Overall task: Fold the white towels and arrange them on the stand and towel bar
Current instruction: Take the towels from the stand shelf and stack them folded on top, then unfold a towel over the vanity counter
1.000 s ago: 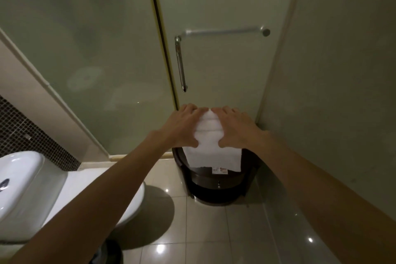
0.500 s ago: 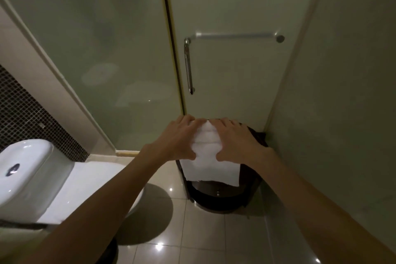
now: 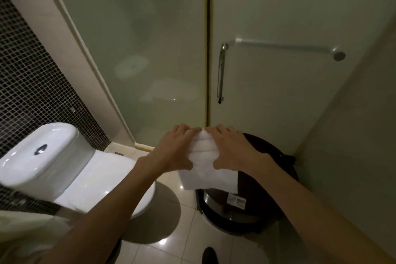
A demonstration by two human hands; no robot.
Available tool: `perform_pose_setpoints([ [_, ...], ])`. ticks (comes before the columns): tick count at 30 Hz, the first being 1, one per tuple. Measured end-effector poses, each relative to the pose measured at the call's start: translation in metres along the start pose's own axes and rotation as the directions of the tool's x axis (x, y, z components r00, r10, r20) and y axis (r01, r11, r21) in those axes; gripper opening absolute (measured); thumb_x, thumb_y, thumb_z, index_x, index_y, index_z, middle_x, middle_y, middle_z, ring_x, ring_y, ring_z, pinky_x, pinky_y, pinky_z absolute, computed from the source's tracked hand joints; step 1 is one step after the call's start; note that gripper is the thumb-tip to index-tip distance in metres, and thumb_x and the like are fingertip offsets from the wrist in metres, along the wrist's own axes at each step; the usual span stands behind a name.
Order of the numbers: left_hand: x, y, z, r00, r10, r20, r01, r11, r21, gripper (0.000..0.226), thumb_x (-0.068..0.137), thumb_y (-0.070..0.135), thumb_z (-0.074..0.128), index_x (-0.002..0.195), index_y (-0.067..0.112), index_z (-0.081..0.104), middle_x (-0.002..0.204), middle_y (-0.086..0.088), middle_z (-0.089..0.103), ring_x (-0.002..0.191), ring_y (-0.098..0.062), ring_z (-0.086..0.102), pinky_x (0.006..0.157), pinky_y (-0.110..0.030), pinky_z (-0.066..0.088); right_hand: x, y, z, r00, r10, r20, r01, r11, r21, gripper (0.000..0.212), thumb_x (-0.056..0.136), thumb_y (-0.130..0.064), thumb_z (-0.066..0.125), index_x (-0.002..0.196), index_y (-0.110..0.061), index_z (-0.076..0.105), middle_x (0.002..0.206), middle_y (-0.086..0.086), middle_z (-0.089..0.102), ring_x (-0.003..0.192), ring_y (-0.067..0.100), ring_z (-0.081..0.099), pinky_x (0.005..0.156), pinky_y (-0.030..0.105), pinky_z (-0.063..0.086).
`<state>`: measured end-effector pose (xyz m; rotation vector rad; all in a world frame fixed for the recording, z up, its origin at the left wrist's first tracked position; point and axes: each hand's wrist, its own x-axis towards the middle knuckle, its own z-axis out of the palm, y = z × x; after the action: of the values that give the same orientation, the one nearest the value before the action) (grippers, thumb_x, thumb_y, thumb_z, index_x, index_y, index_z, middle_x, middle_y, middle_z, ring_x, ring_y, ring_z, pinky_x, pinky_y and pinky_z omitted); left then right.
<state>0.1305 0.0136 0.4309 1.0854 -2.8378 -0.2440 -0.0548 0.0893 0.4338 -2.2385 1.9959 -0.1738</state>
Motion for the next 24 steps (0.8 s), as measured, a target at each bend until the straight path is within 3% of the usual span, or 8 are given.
perform_pose_setpoints([
  [7,0.016,-0.046,-0.007,0.996,-0.092,-0.022,0.091,0.995,-0.033,0.100,0.058,0.037,0.076,0.145,0.025,0.027,0.132,-0.005,0.041,0.116,-0.023,0.039,0.089,-0.030,0.038,0.069,-0.004,-0.001,0.994,-0.094,0.052,0.095,0.995,-0.030,0.095,0.067,-0.044,0.072,0.144,-0.026,0.020,0.134,0.003,0.037,0.115,0.026,0.041,0.095,0.042,0.037],
  [14,-0.005,-0.104,-0.018,0.960,-0.270,-0.072,0.269,0.963,-0.012,0.100,0.056,0.041,0.076,0.143,0.027,0.028,0.131,-0.005,0.041,0.114,-0.024,0.040,0.091,-0.034,0.040,0.142,-0.043,0.005,0.953,-0.289,0.088,0.297,0.951,-0.087,0.090,0.064,-0.045,0.069,0.141,-0.025,0.026,0.126,0.001,0.043,0.106,0.024,0.044,0.086,0.038,0.039],
  [18,-0.033,-0.133,-0.018,0.903,-0.418,-0.099,0.417,0.908,-0.024,0.099,0.057,0.045,0.076,0.141,0.029,0.026,0.129,-0.004,0.041,0.112,-0.023,0.039,0.091,-0.038,0.043,0.182,-0.079,0.010,0.886,-0.442,0.139,0.454,0.888,-0.069,0.091,0.062,-0.045,0.069,0.141,-0.027,0.028,0.122,0.000,0.045,0.104,0.021,0.045,0.086,0.036,0.041],
  [24,-0.088,-0.163,-0.015,0.748,-0.653,-0.118,0.653,0.756,-0.039,0.101,0.055,0.047,0.076,0.140,0.031,0.023,0.128,-0.003,0.040,0.111,-0.023,0.038,0.090,-0.038,0.044,0.224,-0.147,0.026,0.736,-0.649,0.191,0.669,0.740,-0.063,0.092,0.059,-0.044,0.069,0.140,-0.028,0.028,0.124,0.000,0.042,0.107,0.023,0.044,0.082,0.036,0.037],
])
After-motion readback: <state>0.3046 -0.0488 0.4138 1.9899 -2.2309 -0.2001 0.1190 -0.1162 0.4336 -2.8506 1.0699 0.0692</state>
